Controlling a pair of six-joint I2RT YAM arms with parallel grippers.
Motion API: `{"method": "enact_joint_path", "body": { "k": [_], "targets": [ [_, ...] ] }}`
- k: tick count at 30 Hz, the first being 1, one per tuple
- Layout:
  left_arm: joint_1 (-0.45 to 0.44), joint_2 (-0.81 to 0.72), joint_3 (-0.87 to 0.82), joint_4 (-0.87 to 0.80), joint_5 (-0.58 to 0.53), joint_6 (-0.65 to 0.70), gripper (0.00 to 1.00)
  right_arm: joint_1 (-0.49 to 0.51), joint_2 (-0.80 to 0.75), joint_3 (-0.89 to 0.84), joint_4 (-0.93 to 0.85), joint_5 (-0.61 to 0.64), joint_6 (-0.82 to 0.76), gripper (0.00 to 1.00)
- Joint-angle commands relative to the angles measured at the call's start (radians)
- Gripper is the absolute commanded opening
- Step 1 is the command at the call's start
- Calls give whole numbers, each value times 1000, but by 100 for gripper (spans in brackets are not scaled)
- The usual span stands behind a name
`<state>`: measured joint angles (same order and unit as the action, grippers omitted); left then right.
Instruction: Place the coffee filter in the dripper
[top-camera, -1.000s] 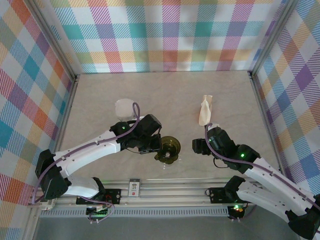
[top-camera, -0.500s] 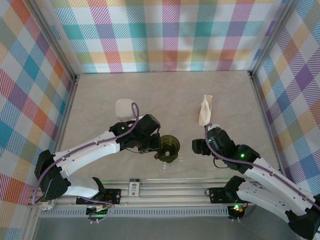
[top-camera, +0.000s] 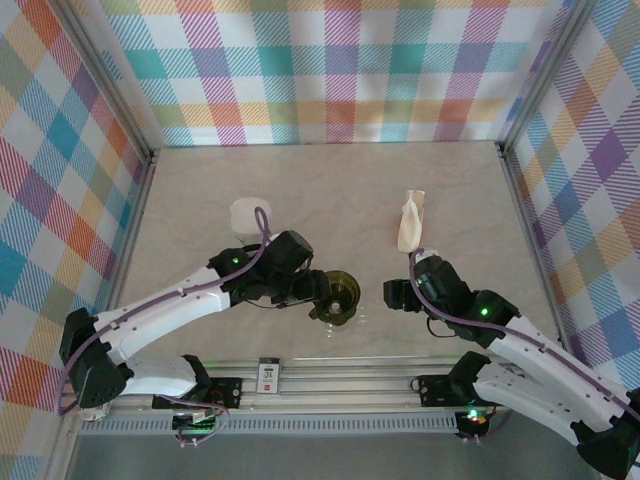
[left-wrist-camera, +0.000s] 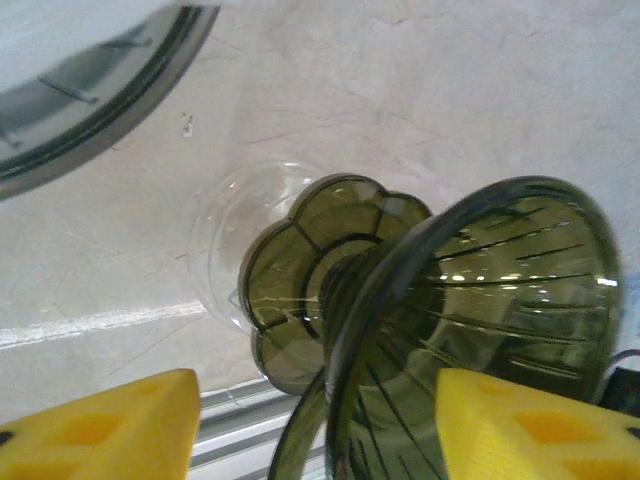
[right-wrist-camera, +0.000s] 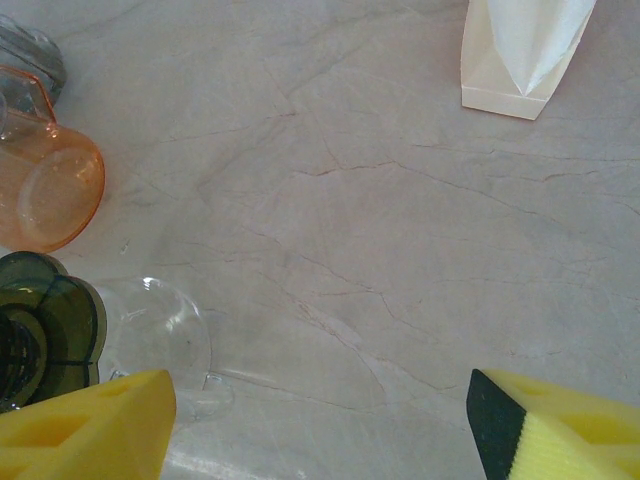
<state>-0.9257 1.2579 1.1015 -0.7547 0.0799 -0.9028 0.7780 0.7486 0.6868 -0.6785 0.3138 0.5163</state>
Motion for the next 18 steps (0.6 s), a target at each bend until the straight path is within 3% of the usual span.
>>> {"method": "enact_joint_path", "body": {
  "k": [1,10,15,18],
  "targets": [
    [11,-59,16,13,-11,10,70,-8,-11,1,-1,-3,2,79],
    [11,-166,95,58,-38,87,86,-8,21,34,28,-13,-4,82],
    [11,-250,126,21,-144,177,90,-20,112,109,48,-10,-39,82],
    [11,-316,90,13,-220,203,94,-87,190,165,81,-34,-72,79]
  ]
}}
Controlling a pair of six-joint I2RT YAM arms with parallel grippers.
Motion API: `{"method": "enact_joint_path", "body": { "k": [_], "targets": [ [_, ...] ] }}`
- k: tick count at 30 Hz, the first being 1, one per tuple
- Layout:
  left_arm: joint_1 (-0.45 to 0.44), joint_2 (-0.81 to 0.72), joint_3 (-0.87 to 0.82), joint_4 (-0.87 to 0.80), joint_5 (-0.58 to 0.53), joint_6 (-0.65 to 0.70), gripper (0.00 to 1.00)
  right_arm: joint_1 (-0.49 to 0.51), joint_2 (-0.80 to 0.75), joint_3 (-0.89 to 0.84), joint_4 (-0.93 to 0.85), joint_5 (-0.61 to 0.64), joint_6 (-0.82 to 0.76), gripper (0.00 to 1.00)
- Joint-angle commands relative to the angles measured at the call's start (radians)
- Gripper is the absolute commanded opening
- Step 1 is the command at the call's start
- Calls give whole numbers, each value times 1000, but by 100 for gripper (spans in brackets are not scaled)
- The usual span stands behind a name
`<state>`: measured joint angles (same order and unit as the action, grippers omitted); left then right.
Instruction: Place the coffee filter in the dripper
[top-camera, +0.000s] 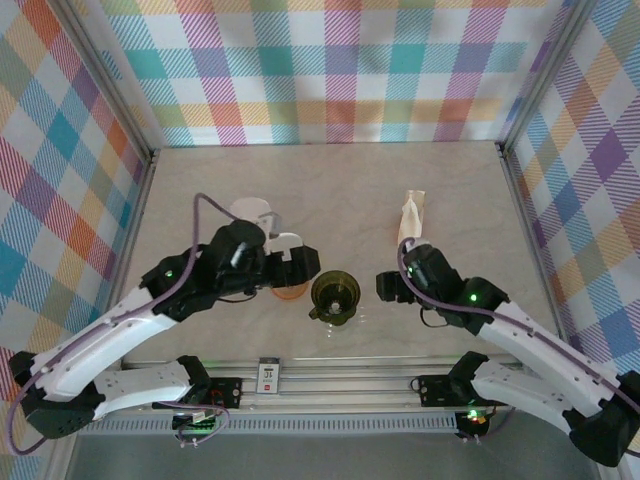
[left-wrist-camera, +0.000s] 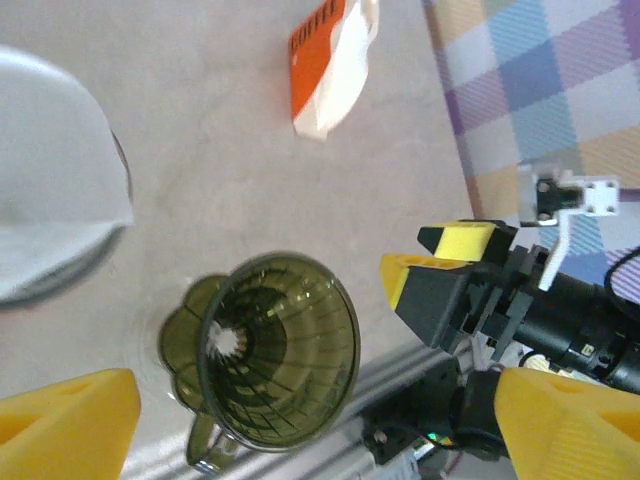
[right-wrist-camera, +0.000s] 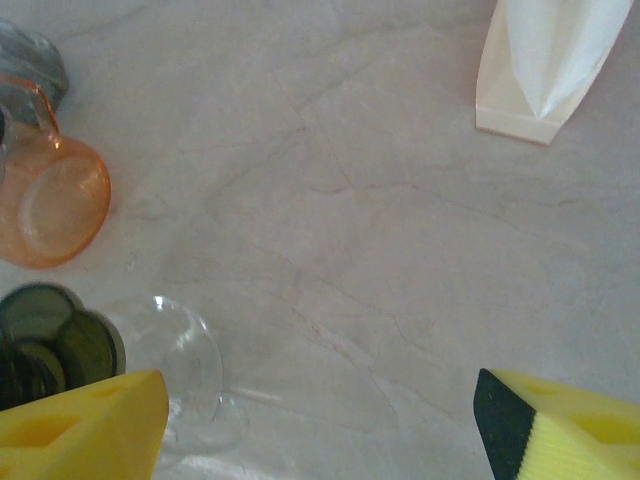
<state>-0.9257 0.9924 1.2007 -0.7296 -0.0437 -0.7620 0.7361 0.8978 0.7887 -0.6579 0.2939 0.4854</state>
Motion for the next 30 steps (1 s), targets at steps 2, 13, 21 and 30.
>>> {"method": "enact_joint_path", "body": {
  "k": [2,13,21,30],
  "targets": [
    [11,-91,-52,-7,-125,62,100,-124,85,97,92,-72,-51,75],
    [11,-290,-296,-4,-226,38,100,-405,486,357,139,-144,-93,49],
    [11,-436,-443,17,-231,1,96,-449,715,540,70,-58,-146,39],
    [11,-455,-487,-2,-249,-24,97,-449,756,507,108,-105,-191,46]
  ]
}}
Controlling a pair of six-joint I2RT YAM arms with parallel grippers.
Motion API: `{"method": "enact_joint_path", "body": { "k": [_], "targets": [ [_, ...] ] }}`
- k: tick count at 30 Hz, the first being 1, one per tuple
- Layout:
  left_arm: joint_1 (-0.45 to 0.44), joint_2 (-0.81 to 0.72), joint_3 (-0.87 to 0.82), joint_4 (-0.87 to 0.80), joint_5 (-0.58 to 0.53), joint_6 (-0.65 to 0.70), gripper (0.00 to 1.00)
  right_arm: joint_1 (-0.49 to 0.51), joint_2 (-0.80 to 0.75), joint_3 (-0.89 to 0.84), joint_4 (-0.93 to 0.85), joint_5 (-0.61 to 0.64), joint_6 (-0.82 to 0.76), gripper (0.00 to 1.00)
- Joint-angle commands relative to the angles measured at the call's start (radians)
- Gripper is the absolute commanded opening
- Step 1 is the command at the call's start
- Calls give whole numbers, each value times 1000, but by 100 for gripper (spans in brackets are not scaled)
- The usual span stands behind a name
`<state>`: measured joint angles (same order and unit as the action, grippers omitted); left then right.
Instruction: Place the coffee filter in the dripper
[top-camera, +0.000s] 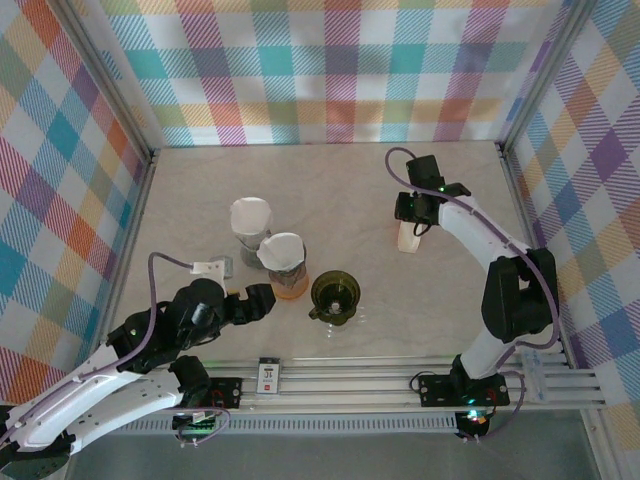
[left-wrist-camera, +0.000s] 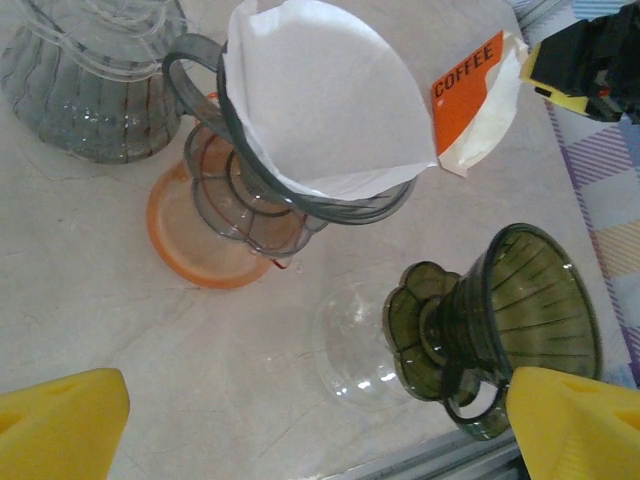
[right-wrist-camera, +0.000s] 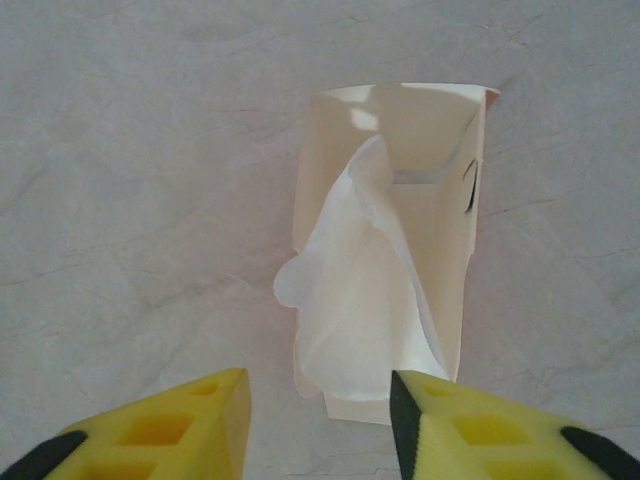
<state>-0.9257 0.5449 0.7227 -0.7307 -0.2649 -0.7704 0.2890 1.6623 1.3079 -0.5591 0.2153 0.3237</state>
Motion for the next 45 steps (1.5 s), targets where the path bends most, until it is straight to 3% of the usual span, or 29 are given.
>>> {"method": "enact_joint_path", "body": {
  "k": [1,8,16,24,31,45],
  "targets": [
    [11,-8,-12,-1,-32,-16,97,0,-10,-21,13,-30,-33,47],
    [11,-8,-31,11,-35,-24,98,8,4,-31,33,-15,-31,48],
    [11,-19,-52,23,-33,-40,98,23,34,2,47,38,115,40],
    [11,-49,-69,32,-21,-35,98,41,83,58,36,78,202,48],
    [11,-66,-90,46,-13,-32,98,40,141,117,-9,113,245,49],
    [11,-94,-97,36,-28,-25,99,39,194,190,-81,159,226,38]
  ]
}}
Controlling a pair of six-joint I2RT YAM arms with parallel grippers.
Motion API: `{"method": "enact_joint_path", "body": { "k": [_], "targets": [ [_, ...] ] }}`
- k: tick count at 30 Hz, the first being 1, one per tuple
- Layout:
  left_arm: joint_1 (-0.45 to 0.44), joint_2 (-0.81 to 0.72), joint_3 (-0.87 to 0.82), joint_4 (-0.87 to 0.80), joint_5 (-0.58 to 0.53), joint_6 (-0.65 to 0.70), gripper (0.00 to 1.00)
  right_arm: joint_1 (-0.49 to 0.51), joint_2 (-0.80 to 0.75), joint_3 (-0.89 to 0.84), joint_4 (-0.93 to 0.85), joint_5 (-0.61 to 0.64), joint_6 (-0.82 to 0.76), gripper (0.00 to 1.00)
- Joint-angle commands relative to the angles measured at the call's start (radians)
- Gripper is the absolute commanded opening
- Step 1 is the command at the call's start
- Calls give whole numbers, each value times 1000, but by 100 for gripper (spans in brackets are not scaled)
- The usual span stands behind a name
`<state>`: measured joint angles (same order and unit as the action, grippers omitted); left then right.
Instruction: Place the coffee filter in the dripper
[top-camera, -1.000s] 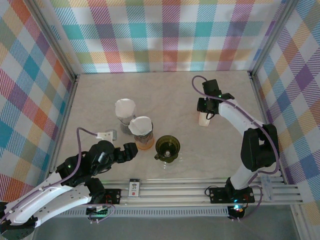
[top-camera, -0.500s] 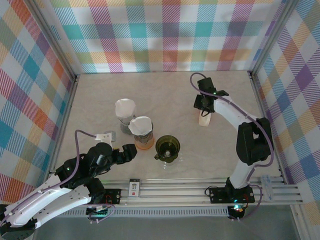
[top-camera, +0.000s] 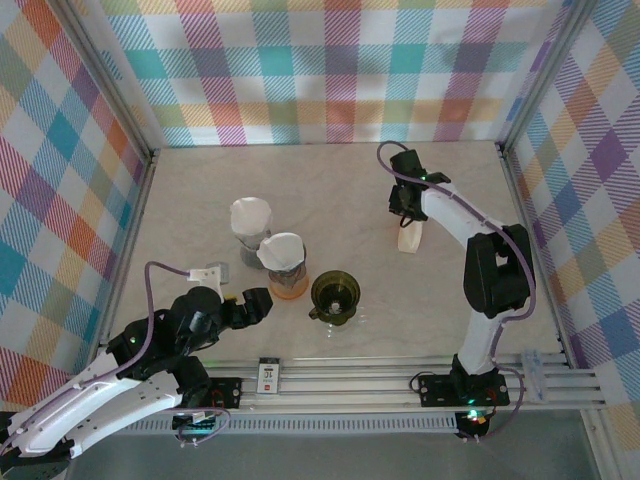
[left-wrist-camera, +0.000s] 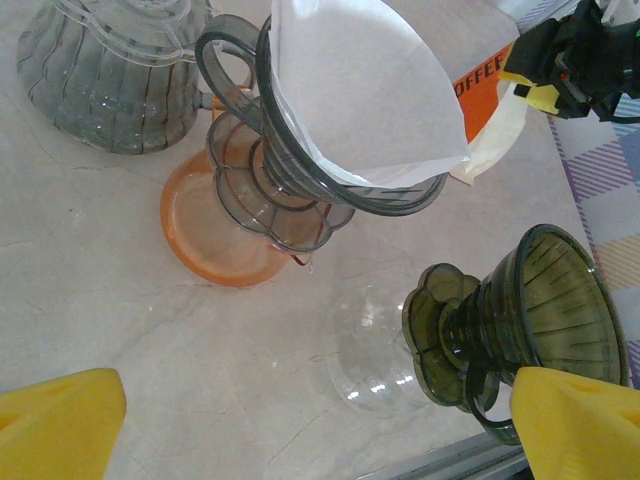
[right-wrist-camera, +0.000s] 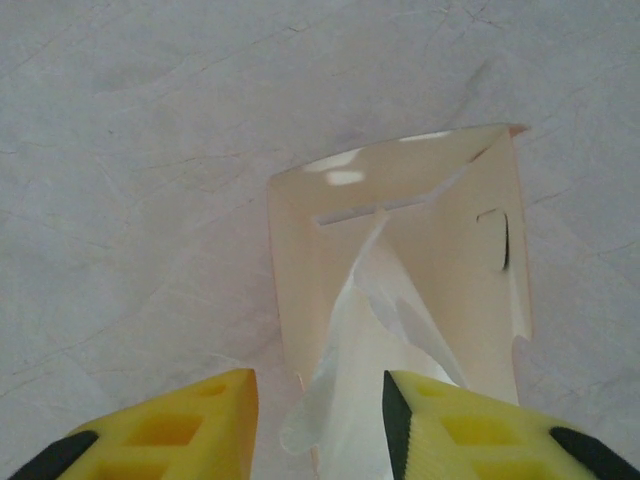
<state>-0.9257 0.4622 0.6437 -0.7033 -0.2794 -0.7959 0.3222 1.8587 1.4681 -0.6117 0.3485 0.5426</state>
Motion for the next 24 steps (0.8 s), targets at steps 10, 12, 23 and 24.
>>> {"method": "enact_joint_path", "body": {
  "k": [10,12,23,24],
  "targets": [
    [11,-30,-21,-2,-19,-3,99,7,-33,12,-34,52,-1,28],
    [11,-33,-22,-2,-20,-2,99,8,-42,7,-31,52,-1,28],
    [11,-32,-30,4,-18,-7,99,11,-71,-22,-5,60,-16,30],
    [11,-31,-30,2,-20,-7,99,11,-67,-20,-9,61,-16,29]
  ]
}}
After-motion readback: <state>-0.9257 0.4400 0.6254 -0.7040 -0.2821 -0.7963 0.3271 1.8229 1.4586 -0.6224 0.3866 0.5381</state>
